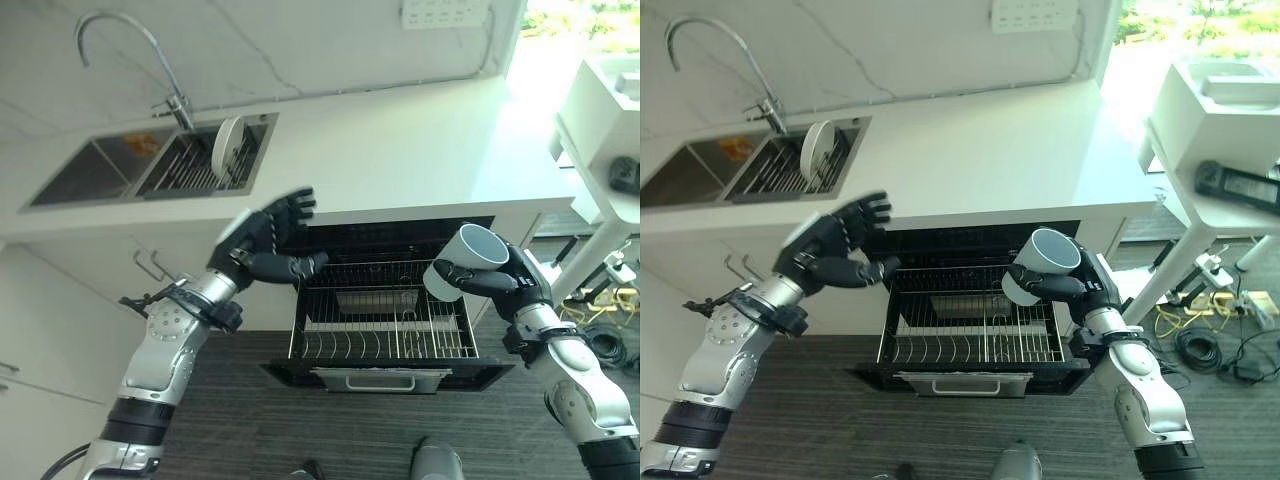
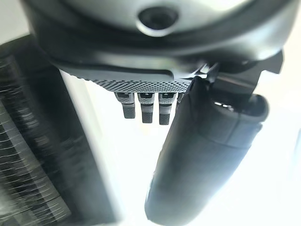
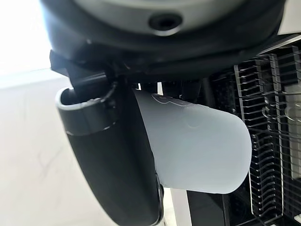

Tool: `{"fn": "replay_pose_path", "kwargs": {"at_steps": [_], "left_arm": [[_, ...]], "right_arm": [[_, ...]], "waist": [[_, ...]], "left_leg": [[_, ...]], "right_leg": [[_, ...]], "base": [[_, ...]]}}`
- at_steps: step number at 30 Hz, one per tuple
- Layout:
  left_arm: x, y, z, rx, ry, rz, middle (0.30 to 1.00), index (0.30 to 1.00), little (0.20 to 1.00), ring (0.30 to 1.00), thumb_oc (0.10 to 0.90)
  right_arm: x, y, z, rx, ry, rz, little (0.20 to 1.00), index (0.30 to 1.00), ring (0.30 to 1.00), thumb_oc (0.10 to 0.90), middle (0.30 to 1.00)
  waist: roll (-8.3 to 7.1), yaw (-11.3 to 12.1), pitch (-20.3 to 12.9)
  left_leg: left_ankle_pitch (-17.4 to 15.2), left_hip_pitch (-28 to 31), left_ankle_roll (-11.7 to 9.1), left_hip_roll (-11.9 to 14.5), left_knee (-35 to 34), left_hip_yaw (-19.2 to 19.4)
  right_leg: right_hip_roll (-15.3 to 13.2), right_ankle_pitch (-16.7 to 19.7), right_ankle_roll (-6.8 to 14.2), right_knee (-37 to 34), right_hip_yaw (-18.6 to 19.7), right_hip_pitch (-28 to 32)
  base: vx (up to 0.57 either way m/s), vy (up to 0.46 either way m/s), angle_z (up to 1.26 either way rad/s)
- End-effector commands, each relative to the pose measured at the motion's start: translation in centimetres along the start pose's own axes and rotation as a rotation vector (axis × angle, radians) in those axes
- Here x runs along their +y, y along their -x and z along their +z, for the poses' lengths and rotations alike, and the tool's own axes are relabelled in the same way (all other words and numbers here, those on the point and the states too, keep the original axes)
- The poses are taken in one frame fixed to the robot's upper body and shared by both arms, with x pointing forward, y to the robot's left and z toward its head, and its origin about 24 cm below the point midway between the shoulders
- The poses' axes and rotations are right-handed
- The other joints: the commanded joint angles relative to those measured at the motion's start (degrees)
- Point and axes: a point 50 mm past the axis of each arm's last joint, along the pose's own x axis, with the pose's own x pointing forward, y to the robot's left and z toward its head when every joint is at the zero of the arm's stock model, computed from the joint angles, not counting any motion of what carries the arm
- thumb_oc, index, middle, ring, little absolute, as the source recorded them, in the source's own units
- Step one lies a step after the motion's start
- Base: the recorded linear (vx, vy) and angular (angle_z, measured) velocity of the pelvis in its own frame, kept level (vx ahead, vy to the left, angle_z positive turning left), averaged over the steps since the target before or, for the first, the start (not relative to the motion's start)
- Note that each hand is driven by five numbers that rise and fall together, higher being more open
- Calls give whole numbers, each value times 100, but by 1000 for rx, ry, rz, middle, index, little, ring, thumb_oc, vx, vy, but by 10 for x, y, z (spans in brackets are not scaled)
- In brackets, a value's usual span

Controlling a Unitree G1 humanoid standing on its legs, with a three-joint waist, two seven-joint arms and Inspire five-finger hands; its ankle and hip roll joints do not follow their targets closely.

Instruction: Place the dishes in the dishwasher.

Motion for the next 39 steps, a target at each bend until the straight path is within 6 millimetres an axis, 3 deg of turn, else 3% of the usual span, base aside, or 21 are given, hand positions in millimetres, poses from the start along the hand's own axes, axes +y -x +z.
{"fn": "replay_pose_path", "kwargs": {"at_steps": [1, 8, 13, 28, 35, 39], "left_arm": [[-6, -9, 49, -322, 36, 54, 900, 900, 900, 900, 800], [-10, -23, 88, -475, -13, 82, 900, 900, 900, 900, 800], [-10, -23, 94, -484, -43, 62, 900, 900, 900, 900, 800], [-10, -20, 124, -654, -8, 64, 900, 900, 900, 900, 800], [-10, -24, 132, -692, 13, 49, 900, 900, 900, 900, 800], [-9, -24, 135, -699, 19, 42, 900, 900, 900, 900, 800]], "right_arm": [[20, -12, 80, -409, 41, 26, 300, 300, 300, 400, 300], [28, -23, 108, -508, 73, -48, 300, 300, 300, 400, 300], [19, -24, 106, -495, 87, -94, 300, 300, 300, 400, 300], [5, -48, 91, -340, 152, -164, 300, 300, 300, 400, 300], [-27, -69, 86, -207, 211, -264, 300, 300, 300, 400, 300], [-34, -72, 86, -181, 244, -289, 300, 300, 300, 400, 300]], "waist": [[-211, -69, -205], [-544, 76, 455], [-647, 133, 667], [-568, 224, 927], [-506, 378, 1035], [-498, 420, 1059]], "left_leg": [[-956, -285, 60, 90, 633, -567], [-781, -1089, 110, 44, 633, -909], [-735, -1268, 120, 99, 633, -986], [-690, -1524, 68, 113, 633, -988], [-735, -1591, 37, 60, 633, -1031], [-745, -1600, 33, 55, 633, -1034]], "right_leg": [[31, -116, 368, -779, 200, 487], [224, 67, 295, -779, 315, -199], [236, 123, 314, -779, 234, -320], [150, 127, 305, -779, 125, -540], [128, 79, 314, -779, 40, -581], [117, 73, 316, -779, 11, -587]], "base": [[-94, -131, 14], [-228, -135, 5], [-81, -102, 12], [-62, -19, -1], [-27, -2, -1], [-8, -5, 0]]}}
